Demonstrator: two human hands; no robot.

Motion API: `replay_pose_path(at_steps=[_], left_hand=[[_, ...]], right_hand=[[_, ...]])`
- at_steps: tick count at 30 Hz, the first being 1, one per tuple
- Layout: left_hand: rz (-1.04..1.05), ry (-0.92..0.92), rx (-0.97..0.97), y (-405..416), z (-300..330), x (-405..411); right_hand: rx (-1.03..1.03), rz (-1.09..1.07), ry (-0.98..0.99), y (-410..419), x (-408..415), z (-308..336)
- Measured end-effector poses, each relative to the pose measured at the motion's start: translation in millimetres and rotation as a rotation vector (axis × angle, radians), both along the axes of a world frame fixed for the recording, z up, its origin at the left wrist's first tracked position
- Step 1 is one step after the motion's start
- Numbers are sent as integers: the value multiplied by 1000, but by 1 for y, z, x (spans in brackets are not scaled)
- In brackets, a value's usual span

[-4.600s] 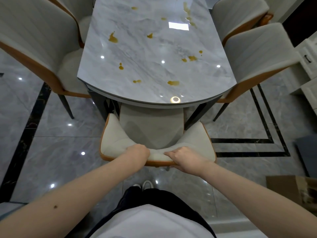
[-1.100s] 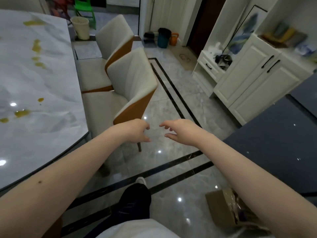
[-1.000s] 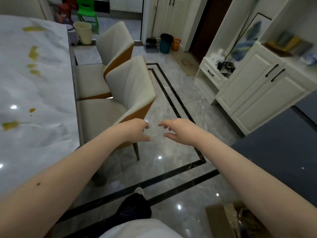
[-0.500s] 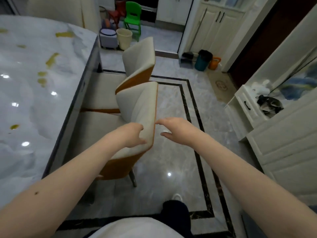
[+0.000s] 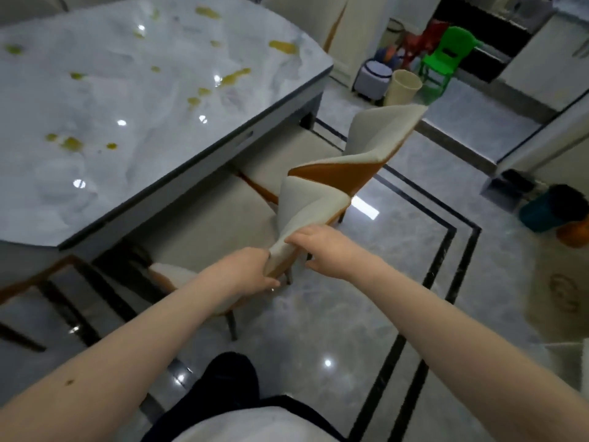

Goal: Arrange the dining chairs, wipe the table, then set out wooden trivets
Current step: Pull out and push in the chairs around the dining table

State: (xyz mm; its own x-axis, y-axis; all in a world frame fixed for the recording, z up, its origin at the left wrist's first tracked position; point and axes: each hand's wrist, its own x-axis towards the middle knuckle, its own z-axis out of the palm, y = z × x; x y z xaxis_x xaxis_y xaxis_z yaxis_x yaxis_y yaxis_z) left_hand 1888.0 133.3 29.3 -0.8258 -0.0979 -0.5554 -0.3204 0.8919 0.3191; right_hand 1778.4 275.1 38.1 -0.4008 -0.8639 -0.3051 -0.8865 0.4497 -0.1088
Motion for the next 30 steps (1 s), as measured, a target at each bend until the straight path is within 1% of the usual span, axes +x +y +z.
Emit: replay_pose_path(at_steps=[4,6,12,18,21,24,28,30], left_hand=[[60,-63,-13,4,-8,-9],[80,-88,-9,2,-10,-17],[154,-190,-18,8,-18,-34],[279,-201,-138,31,-18,-42],[433,-189,-182,44,-22,-42],[614,-192,-237,49,-26,-32],[820,-230,-381,56,-31,-14],[906,-220,-373,60,-35,-15]], right_hand=[[49,150,-20,-9,-33,-15],[53,195,-15,-14,-45,-21],[88,324,-89,-22,-76,-40],[72,484,-126,-18,-102,-50],[71,572,-89,-9,-124,-49],[76,572,-66,-4,-141,-47],[86,589,-48,-4,-147,-51],[81,604,-47,-4,-147,-51]])
